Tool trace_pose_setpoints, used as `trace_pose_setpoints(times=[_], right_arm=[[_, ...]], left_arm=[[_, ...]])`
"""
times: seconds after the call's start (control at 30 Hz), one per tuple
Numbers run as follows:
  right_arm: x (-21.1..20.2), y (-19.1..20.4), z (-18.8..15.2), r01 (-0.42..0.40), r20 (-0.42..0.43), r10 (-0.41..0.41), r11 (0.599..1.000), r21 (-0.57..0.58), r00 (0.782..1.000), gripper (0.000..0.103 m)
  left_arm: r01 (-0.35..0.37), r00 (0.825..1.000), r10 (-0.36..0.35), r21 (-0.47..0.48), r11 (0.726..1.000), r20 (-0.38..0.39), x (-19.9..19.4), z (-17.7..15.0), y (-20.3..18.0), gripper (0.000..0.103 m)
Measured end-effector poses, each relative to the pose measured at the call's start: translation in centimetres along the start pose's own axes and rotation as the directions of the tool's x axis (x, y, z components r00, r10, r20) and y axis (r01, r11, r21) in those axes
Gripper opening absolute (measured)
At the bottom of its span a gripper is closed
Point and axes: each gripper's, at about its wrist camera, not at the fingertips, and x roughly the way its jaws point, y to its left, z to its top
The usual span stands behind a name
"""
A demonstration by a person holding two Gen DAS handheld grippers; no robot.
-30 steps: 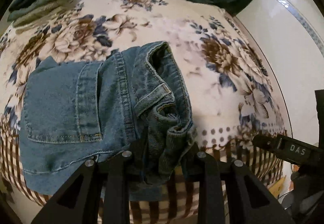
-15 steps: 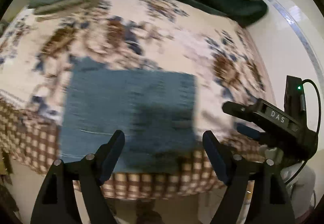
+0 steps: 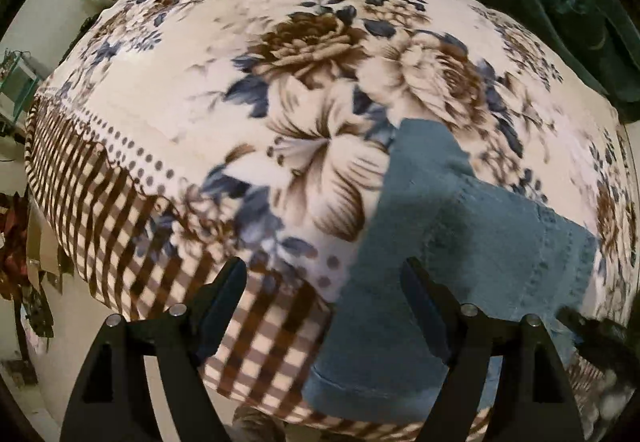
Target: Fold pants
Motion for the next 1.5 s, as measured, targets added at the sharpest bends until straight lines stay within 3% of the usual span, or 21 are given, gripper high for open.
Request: trace_pose_setpoints(times=[0.1, 0.2, 0.3, 0.37, 0.4, 0.57, 0.6, 0.63, 0.67, 0.7, 0.73, 0.8, 0.83, 0.93, 1.0, 1.07, 1.1, 1.13, 1.23, 1.37, 1.5], right_arm=[[-2.9, 1.1, -1.6, 0.015, 0.058, -0.013, 1.0, -0.028, 0.998, 0.016], [-5.9, -0.2, -2.8, 0.053, 0.111, -0.056, 0.998, 0.037, 0.992, 0.015], [-6.3, -3.1, -3.5, 0.104, 0.083, -0.113, 0.988, 0.113, 0.99, 0.016], [-4.8, -4.9, -3.3, 0.102, 0.008, -0.104, 0.984, 0.144, 0.995, 0.021], [-4.1, -5.8, -3.2, 0.122, -0.034, -0.118, 0.982, 0.144, 0.992, 0.034], [-3.4, -7.2, -2.9, 0.113, -0.076, -0.103, 0.981, 0.157, 0.992, 0.052], [-3.3, -7.4, -2.9, 0.102, -0.082, -0.09, 0.981, 0.163, 0.993, 0.052], [-3.0, -7.5, -2.9, 0.09, -0.09, -0.075, 0.981, 0.173, 0.993, 0.052], [-2.9, -7.7, -2.9, 0.077, -0.093, -0.06, 0.98, 0.185, 0.994, 0.052], [-2.7, -7.8, -2.6, 0.069, -0.09, -0.052, 0.979, 0.19, 0.995, 0.052], [-2.7, -7.9, -2.7, 0.064, -0.076, -0.05, 0.98, 0.186, 0.996, 0.042], [-3.3, -8.0, -2.7, 0.087, -0.023, -0.085, 0.984, 0.153, 0.996, 0.018], [-3.6, -7.9, -2.7, 0.141, -0.003, -0.142, 0.98, 0.138, 0.99, 0.016], [-3.9, -8.1, -2.4, 0.152, 0.002, -0.154, 0.975, 0.162, 0.988, 0.016], [-3.9, -7.4, -2.2, 0.161, -0.027, -0.159, 0.978, 0.136, 0.987, 0.02], [-4.3, -6.7, -2.4, 0.182, -0.051, -0.177, 0.976, 0.121, 0.983, 0.039], [-4.7, -6.3, -2.7, 0.186, -0.047, -0.182, 0.976, 0.117, 0.982, 0.061], [-5.2, -6.0, -3.2, 0.187, -0.035, -0.184, 0.975, 0.117, 0.982, 0.068], [-6.2, -6.3, -5.0, 0.166, -0.021, -0.165, 0.969, 0.184, 0.986, 0.068], [-5.9, -8.1, -7.3, 0.104, -0.046, -0.094, 0.944, 0.314, 0.994, 0.068], [-3.3, -9.6, -8.9, 0.086, -0.119, -0.043, 0.916, 0.392, 0.992, 0.068]], left_arm=[[0.007, 1.0, -0.007, 0.019, 1.0, 0.0, 0.0, 0.5, -0.6, 0.078], [0.042, 0.999, -0.042, 0.043, 0.998, -0.001, 0.2, 1.6, -1.9, 0.078], [0.097, 0.995, -0.097, 0.046, 0.994, -0.016, 1.1, 3.2, -3.5, 0.078], [0.116, 0.993, -0.114, 0.046, 0.992, -0.034, 2.4, 4.5, -4.7, 0.078], [0.131, 0.99, -0.128, 0.048, 0.99, -0.051, 3.4, 5.4, -5.5, 0.078], [0.186, 0.973, -0.18, 0.032, 0.982, -0.143, 8.3, 8.6, -8.0, 0.078], [0.231, 0.961, -0.224, 0.03, 0.972, -0.161, 9.3, 9.1, -8.3, 0.068], [0.27, 0.951, -0.26, 0.035, 0.962, -0.168, 9.9, 9.4, -8.6, 0.027], [0.279, 0.947, -0.267, 0.045, 0.959, -0.177, 10.5, 9.7, -8.8, 0.017], [0.271, 0.95, -0.259, 0.052, 0.961, -0.176, 10.8, 9.8, -8.8, 0.015], [0.276, 0.949, -0.262, 0.056, 0.96, -0.175, 11.1, 9.9, -8.7, 0.013], [0.286, 0.946, -0.271, 0.067, 0.956, -0.177, 11.6, 9.8, -8.1, 0.013], [0.289, 0.945, -0.274, 0.067, 0.955, -0.181, 11.9, 9.7, -7.7, 0.014], [0.308, 0.937, -0.296, 0.04, 0.95, -0.184, 11.5, 9.6, -7.0, 0.018], [0.29, 0.947, -0.275, 0.08, 0.954, -0.164, 9.7, 9.3, -7.3, 0.02], [0.238, 0.968, -0.221, 0.162, 0.958, -0.115, 6.9, 8.3, -8.0, 0.022], [0.222, 0.974, -0.209, 0.197, 0.955, -0.086, 5.4, 7.6, -8.3, 0.028], [0.199, 0.98, -0.189, 0.231, 0.952, -0.064, 4.2, 6.8, -8.5, 0.042], [0.156, 0.987, -0.157, 0.291, 0.944, -0.023, 1.2, 3.5, -8.8, 0.071], [0.11, 0.994, -0.111, 0.333, 0.937, -0.017, 0.3, -0.3, -9.0, 0.075], [0.112, 0.993, -0.095, 0.3, 0.947, -0.071, 1.6, -2.8, -8.5, 0.076]])
